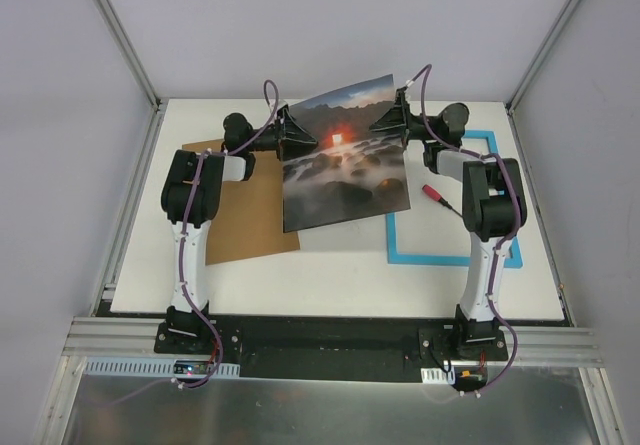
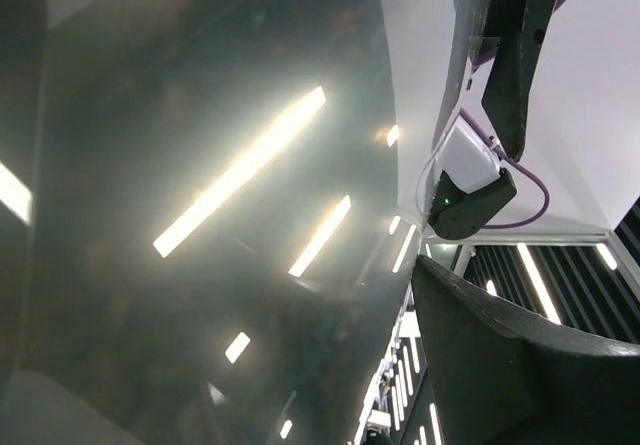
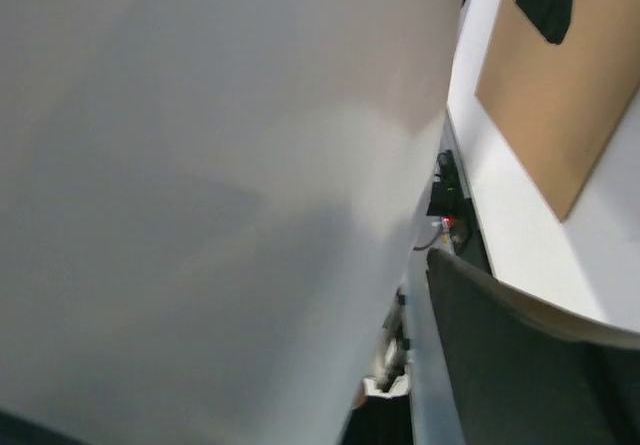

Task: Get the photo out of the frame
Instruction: Pick up the photo from the photo frame.

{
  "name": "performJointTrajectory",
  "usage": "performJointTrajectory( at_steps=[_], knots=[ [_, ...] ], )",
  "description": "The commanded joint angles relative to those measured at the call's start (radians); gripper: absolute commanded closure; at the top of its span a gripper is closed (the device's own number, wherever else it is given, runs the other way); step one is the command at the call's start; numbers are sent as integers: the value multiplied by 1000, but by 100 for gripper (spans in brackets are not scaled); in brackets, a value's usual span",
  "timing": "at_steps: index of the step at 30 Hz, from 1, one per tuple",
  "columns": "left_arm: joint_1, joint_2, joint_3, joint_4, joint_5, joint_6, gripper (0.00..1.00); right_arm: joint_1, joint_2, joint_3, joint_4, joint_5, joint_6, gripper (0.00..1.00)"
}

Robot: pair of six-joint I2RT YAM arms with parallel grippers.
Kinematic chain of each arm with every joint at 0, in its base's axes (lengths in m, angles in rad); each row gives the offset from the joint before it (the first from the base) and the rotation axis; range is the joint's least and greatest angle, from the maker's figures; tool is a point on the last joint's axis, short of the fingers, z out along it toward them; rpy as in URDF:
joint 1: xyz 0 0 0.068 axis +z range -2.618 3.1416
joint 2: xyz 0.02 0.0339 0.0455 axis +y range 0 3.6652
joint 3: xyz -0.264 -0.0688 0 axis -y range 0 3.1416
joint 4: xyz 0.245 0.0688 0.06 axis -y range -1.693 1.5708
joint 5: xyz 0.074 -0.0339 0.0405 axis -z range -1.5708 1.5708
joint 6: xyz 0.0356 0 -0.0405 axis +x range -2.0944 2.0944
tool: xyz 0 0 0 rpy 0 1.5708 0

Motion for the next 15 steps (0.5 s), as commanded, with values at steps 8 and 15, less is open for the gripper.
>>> performJointTrajectory(
  at_steps=[8,15],
  knots=[
    [-41,-73,-21,161,46,35,82,14,-8,-11,206,-157,32,4],
    [7,-110,-32,176,53,19,100,0,-67,-14,198,-108,59,4]
  ],
)
